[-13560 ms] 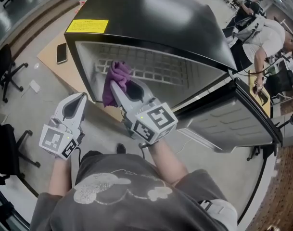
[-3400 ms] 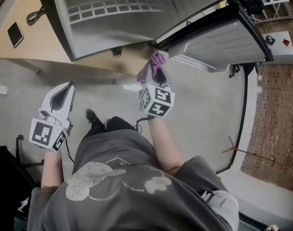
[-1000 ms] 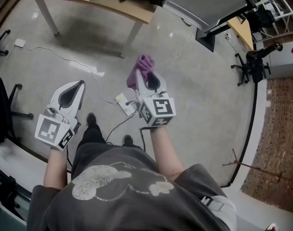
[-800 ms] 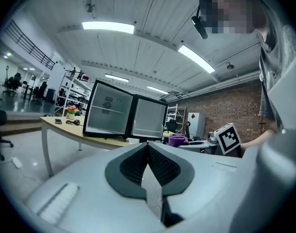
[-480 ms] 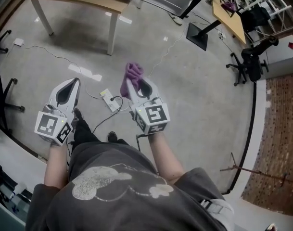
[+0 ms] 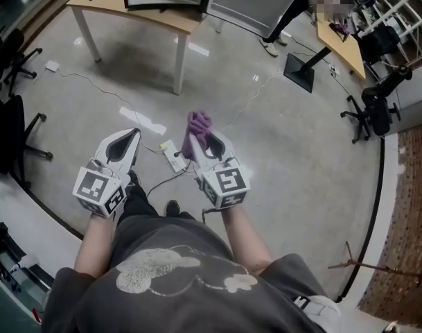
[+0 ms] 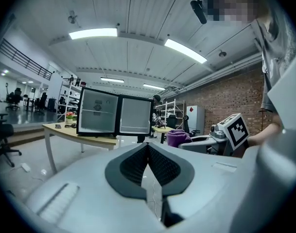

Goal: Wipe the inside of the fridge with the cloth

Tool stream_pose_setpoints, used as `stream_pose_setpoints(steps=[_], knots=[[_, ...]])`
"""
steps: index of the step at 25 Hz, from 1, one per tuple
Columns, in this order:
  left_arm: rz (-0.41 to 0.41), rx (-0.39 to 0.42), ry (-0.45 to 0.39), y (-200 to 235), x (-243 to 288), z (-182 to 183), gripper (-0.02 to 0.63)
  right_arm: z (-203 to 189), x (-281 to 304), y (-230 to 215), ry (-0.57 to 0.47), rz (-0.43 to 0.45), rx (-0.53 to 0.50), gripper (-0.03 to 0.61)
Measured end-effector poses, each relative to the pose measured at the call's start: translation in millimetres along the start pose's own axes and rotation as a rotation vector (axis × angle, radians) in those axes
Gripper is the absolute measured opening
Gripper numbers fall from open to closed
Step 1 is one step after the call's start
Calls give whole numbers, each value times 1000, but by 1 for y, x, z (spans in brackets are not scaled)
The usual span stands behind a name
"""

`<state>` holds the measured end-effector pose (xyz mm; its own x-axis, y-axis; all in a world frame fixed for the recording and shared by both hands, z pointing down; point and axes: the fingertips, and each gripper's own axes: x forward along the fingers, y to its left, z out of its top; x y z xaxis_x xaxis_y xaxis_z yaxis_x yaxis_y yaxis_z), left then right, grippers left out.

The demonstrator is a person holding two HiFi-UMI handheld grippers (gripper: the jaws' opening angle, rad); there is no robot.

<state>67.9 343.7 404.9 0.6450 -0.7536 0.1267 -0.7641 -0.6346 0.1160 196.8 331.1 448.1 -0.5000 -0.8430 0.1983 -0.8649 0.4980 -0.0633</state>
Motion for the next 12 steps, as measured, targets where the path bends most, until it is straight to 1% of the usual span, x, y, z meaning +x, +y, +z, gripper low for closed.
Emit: stream_pose_setpoints(steps=[5,8,12], knots=[[35,-6,-7,2,-16,-1,18,-4,4,17,9,50,-18,83],[56,-25,-4,5,-22,-6,18,-5,3,25,14,78,-28,83],[77,-44,-4,4,-28,-8,18,-10,0,29,27,86,-22,83]])
